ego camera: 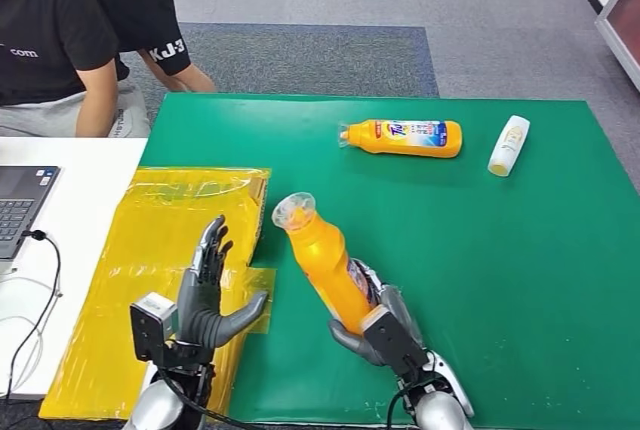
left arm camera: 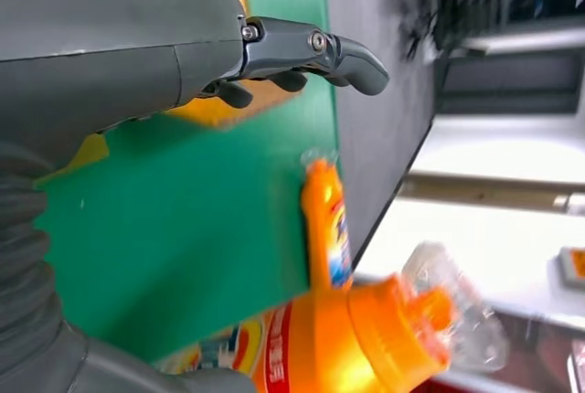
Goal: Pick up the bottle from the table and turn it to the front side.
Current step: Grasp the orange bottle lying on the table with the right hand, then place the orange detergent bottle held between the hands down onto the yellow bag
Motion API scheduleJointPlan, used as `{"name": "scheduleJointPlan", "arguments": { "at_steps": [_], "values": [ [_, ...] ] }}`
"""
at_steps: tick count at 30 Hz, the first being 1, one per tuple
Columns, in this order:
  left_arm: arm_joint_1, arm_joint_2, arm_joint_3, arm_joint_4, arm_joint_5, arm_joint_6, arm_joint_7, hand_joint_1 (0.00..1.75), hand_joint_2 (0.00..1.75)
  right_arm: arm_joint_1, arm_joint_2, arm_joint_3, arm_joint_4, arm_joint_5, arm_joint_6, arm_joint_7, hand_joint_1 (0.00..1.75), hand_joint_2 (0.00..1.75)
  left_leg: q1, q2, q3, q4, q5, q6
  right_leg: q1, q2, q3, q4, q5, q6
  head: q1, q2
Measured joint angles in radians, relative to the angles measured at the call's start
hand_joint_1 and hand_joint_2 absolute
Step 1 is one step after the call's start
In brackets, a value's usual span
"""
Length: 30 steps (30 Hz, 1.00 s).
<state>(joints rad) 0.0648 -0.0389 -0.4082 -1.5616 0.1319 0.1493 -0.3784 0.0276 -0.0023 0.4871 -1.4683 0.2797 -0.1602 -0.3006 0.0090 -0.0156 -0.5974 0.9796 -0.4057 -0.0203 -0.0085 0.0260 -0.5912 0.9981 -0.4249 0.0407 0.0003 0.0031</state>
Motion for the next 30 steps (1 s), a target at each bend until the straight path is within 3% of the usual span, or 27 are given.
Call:
{"name": "scheduleJointPlan", "arguments": {
  "at_steps": [9, 30],
  "values": [
    [-0.064, 0.007, -0.066, 0.035, 0.090, -0.151, 0.100, 0.00, 1.75, -0.034, 0.000, 0.065, 0.000, 0.068, -0.047, -0.042, 1.75, 1.75, 0.000, 0.000, 0.000, 0.000, 0.000, 0.000, 0.000, 0.000, 0.000, 0.000, 0.000, 0.000, 0.000, 0.000],
    [-0.140, 0.056, -0.148, 0.068, 0.088, -0.230, 0.167, 0.00, 1.75, -0.041, 0.000, 0.088, 0.000, 0.075, -0.070, -0.067, 1.75, 1.75, 0.000, 0.000, -0.001, 0.000, 0.000, 0.000, 0.000, 0.000, -0.001, 0.000, 0.000, 0.000, 0.000, 0.000]
  ]
}}
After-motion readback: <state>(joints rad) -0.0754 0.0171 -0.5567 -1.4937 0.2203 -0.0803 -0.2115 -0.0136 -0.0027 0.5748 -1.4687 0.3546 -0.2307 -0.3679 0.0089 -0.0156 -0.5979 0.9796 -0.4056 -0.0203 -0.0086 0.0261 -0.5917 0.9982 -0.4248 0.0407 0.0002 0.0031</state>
